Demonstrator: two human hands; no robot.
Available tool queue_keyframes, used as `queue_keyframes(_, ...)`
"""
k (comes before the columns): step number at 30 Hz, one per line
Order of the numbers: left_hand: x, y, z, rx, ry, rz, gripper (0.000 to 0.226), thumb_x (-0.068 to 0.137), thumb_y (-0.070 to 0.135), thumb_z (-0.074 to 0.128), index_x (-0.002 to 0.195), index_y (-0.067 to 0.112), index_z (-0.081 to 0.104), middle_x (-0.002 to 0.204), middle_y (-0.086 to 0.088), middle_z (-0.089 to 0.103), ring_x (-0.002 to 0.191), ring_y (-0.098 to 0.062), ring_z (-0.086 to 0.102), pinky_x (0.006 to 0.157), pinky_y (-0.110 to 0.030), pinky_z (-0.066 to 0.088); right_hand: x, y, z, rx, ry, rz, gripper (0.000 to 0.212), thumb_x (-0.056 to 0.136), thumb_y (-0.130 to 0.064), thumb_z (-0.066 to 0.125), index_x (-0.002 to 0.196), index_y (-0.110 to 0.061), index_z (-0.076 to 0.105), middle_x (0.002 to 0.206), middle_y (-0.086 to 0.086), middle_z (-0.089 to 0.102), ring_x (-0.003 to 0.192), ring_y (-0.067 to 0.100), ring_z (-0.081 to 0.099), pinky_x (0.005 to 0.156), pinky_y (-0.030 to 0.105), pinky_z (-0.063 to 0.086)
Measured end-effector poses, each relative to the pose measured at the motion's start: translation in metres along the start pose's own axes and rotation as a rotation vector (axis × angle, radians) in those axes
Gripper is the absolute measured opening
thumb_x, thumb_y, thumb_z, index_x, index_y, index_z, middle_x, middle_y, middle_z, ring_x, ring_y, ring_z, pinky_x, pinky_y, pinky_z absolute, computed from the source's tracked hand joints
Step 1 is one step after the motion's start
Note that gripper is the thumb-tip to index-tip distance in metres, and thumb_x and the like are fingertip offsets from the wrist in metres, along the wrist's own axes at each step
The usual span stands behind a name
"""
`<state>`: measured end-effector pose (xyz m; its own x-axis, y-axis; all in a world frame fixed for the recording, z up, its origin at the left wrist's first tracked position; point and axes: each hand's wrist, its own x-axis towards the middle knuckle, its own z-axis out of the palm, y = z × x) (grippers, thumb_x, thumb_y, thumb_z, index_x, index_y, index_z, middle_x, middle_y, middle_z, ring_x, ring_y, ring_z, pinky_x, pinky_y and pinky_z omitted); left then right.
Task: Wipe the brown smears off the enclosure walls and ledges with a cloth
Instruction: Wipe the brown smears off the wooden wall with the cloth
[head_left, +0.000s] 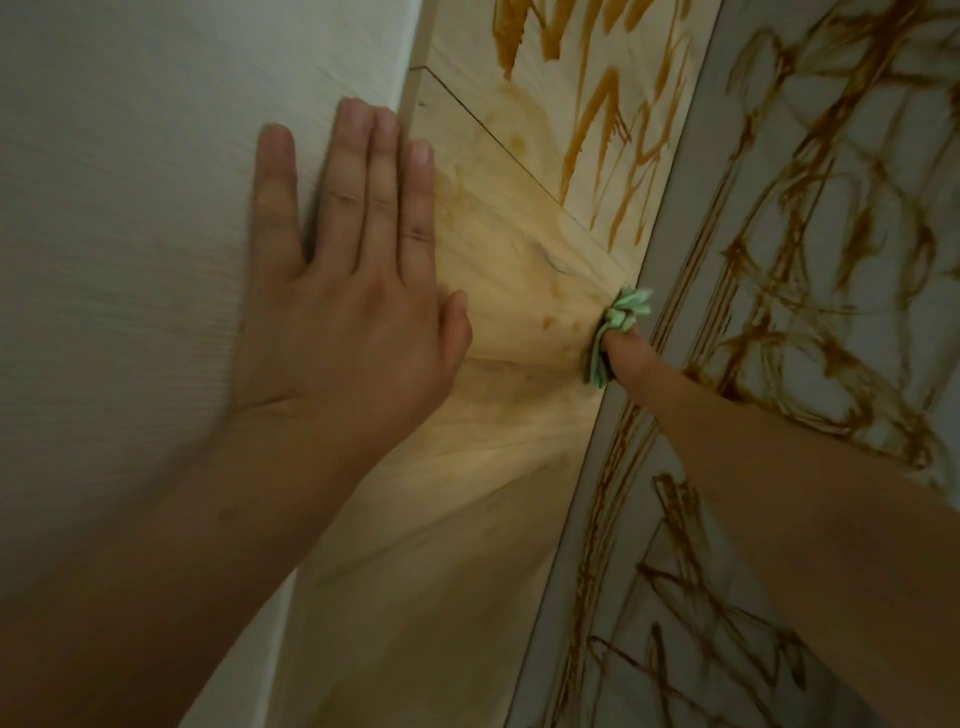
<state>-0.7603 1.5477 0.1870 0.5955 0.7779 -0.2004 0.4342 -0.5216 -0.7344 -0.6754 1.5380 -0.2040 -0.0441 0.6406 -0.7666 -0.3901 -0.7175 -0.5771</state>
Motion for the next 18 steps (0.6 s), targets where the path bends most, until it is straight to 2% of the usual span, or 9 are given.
queue_keyframes(3, -0.001, -0.001, -0.001, 0.003, -0.001, 0.005, 0.083, 0.105, 0.052, 0.012, 0.159, -0.005, -0.013, 0.168, -0.030, -0.010, 0.157, -0.040, -0.015, 0.121, -0.064, -0.011, -0.006, 0.006, 0.008, 0.053, 0.027, 0.020, 0.052, 0.111, -0.017, 0.028, 0.162, -0.017, 0.019, 0.139, 0.008, 0.052, 0.101, 0.014, 0.058, 0.089, 0.032, 0.048)
queue_keyframes(6, -0.001, 0.000, -0.003, -0.005, 0.010, 0.015, 0.082, 0.105, 0.051, 0.014, 0.159, -0.005, -0.012, 0.168, -0.030, -0.008, 0.157, -0.040, -0.013, 0.122, -0.064, -0.008, -0.013, 0.005, 0.017, 0.130, 0.076, 0.037, 0.057, 0.108, -0.036, 0.031, 0.163, -0.027, 0.019, 0.150, 0.007, 0.047, 0.128, 0.025, 0.053, 0.103, 0.038, 0.046)
queue_keyframes(7, -0.001, 0.001, -0.003, -0.005, 0.015, 0.014, 0.082, 0.105, 0.051, 0.014, 0.160, -0.005, -0.011, 0.168, -0.030, -0.007, 0.157, -0.041, -0.012, 0.122, -0.064, -0.008, -0.026, -0.002, 0.023, 0.109, 0.085, 0.026, 0.062, 0.106, -0.035, 0.034, 0.165, -0.030, 0.014, 0.150, 0.005, 0.046, 0.131, 0.028, 0.051, 0.106, 0.039, 0.043)
queue_keyframes(10, -0.001, 0.000, -0.005, 0.024, 0.035, 0.004, 0.081, 0.105, 0.049, 0.015, 0.160, -0.005, -0.009, 0.168, -0.031, -0.005, 0.157, -0.042, -0.010, 0.122, -0.064, -0.008, -0.095, -0.027, 0.050, 0.058, 0.105, -0.137, 0.071, 0.104, -0.011, 0.036, 0.165, -0.031, 0.005, 0.134, -0.003, 0.045, 0.110, 0.019, 0.052, 0.100, 0.033, 0.040)
queue_keyframes(11, -0.002, 0.000, -0.006, 0.029, 0.034, 0.001, 0.081, 0.104, 0.049, 0.016, 0.160, -0.005, -0.008, 0.168, -0.031, -0.005, 0.157, -0.042, -0.010, 0.122, -0.065, -0.007, -0.119, -0.037, 0.060, 0.038, 0.084, -0.235, 0.075, 0.100, -0.008, 0.038, 0.164, -0.030, 0.006, 0.141, -0.003, 0.043, 0.117, 0.021, 0.052, 0.105, 0.032, 0.038)
queue_keyframes(13, -0.001, 0.000, -0.009, 0.033, 0.035, -0.004, 0.082, 0.104, 0.049, 0.018, 0.160, -0.005, -0.007, 0.168, -0.031, -0.004, 0.157, -0.042, -0.008, 0.123, -0.065, -0.005, -0.155, -0.047, 0.080, -0.066, 0.044, -0.438, 0.079, 0.095, -0.006, 0.042, 0.164, -0.020, 0.007, 0.166, 0.005, 0.021, 0.152, 0.029, 0.023, 0.124, 0.027, 0.017)
queue_keyframes(15, -0.001, -0.001, -0.010, 0.033, 0.038, -0.011, 0.082, 0.104, 0.049, 0.018, 0.160, -0.005, -0.007, 0.168, -0.031, -0.003, 0.157, -0.042, -0.007, 0.124, -0.065, -0.003, -0.168, -0.055, 0.090, -0.121, 0.046, -0.523, 0.080, 0.097, 0.000, 0.043, 0.165, -0.015, 0.003, 0.172, 0.005, -0.003, 0.158, 0.015, -0.005, 0.117, 0.006, -0.004)
queue_keyframes(16, -0.001, -0.001, -0.011, 0.032, 0.038, -0.016, 0.082, 0.103, 0.049, 0.018, 0.160, -0.005, -0.006, 0.168, -0.031, -0.002, 0.157, -0.042, -0.007, 0.124, -0.064, -0.003, -0.167, -0.056, 0.091, -0.108, 0.048, -0.530, 0.082, 0.096, 0.003, 0.043, 0.165, -0.015, 0.003, 0.172, 0.002, -0.007, 0.157, 0.011, -0.007, 0.114, 0.002, -0.006)
queue_keyframes(18, -0.001, -0.001, -0.011, 0.037, 0.030, -0.021, 0.082, 0.103, 0.049, 0.017, 0.160, -0.005, -0.006, 0.168, -0.030, -0.002, 0.157, -0.042, -0.007, 0.123, -0.064, -0.004, -0.157, -0.053, 0.085, -0.119, 0.083, -0.542, 0.083, 0.095, 0.005, 0.043, 0.165, -0.017, 0.006, 0.172, 0.001, -0.005, 0.157, 0.011, -0.005, 0.121, 0.011, -0.002)
